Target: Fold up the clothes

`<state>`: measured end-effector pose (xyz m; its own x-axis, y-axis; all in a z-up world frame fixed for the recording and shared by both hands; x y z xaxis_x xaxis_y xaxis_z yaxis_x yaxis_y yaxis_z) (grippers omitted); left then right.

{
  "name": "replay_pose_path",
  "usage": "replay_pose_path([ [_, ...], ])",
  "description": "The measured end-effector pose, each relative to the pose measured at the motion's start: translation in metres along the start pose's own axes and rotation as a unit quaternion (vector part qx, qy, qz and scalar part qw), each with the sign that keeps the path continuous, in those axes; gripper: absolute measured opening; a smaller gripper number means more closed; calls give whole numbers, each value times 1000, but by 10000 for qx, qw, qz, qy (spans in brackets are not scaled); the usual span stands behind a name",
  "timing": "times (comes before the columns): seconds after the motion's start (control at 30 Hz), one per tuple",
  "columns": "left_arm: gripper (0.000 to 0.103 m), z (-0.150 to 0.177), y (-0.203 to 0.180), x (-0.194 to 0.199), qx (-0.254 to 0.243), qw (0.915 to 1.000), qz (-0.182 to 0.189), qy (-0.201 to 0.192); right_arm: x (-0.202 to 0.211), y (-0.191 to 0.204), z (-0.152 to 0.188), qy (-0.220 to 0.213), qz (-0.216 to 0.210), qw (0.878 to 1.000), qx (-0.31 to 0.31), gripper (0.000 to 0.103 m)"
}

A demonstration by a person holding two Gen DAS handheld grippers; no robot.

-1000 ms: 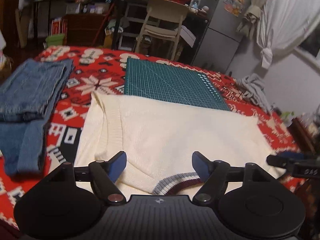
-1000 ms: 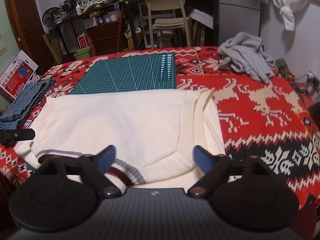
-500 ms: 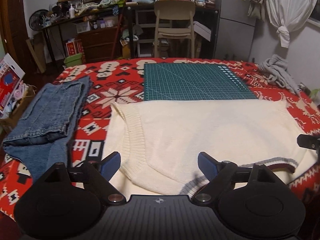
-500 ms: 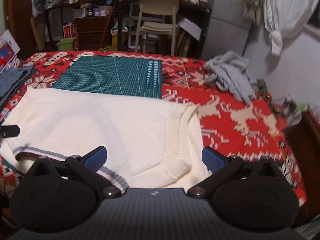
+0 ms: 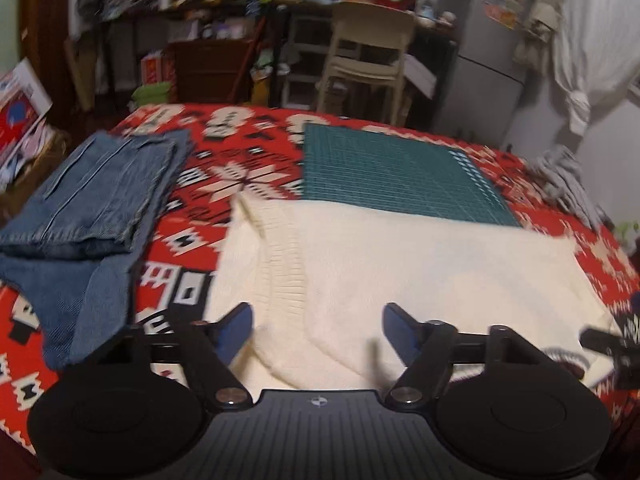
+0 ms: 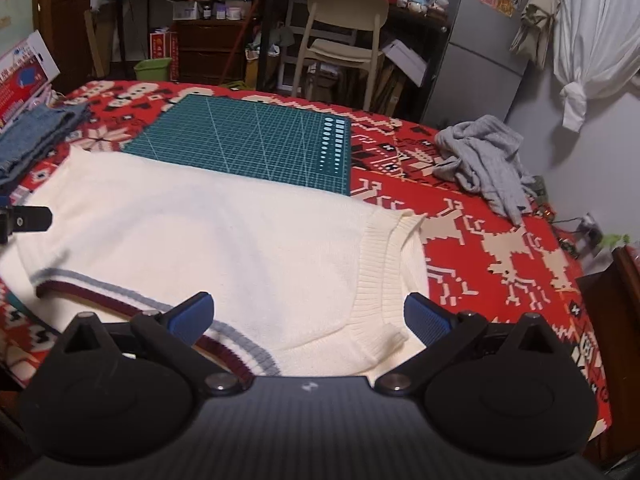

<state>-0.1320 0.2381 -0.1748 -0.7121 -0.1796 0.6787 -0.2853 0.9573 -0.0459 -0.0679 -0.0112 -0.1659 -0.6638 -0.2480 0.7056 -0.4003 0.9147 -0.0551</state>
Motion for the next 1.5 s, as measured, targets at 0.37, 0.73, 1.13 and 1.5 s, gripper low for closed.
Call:
replay_pose_path([
  [0.37, 20, -2, 65, -26, 581, 9981, -123, 175, -8, -20, 6, 240, -176, 9981, -546, 80],
  [0.73, 5, -3, 63, -31, 470, 9986, 183, 134, -14, -23, 6, 382, -207, 9964, -729, 70],
  [1.13, 3, -34, 22, 12, -188, 9988, 317, -324, -15, -26, -6, 326, -233, 9955, -864, 71],
  [1.5, 3, -52, -70, 15, -579, 9886, 1349, -327, -7, -43, -6, 220, -291, 9917, -1229, 71],
])
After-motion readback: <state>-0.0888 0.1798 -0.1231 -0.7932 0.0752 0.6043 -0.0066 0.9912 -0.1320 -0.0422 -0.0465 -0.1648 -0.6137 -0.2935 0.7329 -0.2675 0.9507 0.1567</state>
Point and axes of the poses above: each gripper's, at about its wrist camera, not at the fingertips, and x roughly against the way its jaws point, y to its left, z to its underside, the point moved 4 cm from there along -x, roughly the way its jaws point, and after that the axes turned 9 degrees about -x, right-handed, at the moved point
